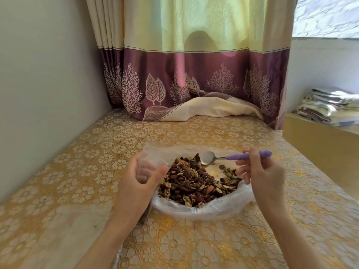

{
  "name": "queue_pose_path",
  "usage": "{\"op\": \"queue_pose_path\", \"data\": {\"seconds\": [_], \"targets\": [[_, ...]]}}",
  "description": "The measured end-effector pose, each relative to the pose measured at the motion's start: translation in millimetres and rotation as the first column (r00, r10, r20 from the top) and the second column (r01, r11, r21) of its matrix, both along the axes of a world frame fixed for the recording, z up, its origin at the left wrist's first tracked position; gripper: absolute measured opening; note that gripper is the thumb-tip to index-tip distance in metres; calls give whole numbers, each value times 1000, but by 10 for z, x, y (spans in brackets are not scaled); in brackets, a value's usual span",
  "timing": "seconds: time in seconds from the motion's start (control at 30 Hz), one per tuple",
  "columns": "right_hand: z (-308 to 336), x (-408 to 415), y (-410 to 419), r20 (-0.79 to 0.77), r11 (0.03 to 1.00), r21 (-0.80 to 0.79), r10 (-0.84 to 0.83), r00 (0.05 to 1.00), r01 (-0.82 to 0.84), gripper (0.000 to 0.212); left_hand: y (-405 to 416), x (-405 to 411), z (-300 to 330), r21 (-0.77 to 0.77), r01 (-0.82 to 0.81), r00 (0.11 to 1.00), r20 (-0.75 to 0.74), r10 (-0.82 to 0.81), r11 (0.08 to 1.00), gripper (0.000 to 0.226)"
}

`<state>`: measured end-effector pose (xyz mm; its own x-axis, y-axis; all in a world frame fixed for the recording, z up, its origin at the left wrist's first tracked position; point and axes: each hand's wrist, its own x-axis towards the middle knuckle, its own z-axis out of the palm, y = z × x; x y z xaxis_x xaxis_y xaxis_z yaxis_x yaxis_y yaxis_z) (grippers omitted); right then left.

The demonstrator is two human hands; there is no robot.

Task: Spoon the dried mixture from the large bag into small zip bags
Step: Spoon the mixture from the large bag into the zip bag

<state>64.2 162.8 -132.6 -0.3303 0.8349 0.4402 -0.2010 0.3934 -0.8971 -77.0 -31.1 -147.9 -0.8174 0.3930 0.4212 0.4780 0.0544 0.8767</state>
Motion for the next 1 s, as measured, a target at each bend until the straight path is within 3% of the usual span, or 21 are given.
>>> {"op": "queue_pose_path", "data": {"seconds": [0.23,0.43,0.57,0.73,1.0], "targets": [[-71,-12,30,100,982,96,-172,980,162,39,-6,-23,-29,36,25,1000,4,-26,999,84],[-95,-104,56,133,995,52,-94,987,88,40,5,-20,-13,52,35,999,-9,-34,998,80],[-37,-180,100,149,985,-163,84,985,-59,44,5,-26,-15,63,46,999,10,-46,997,80],[55,-238,150,108,894,-393,276,955,-214,42,3,-33,-5,68,39,999,19,-40,997,79],[52,-176,123,0,872,-443,233,972,-209,60,-7,-53,-11,45,27,1000,4,-27,999,78]]}}
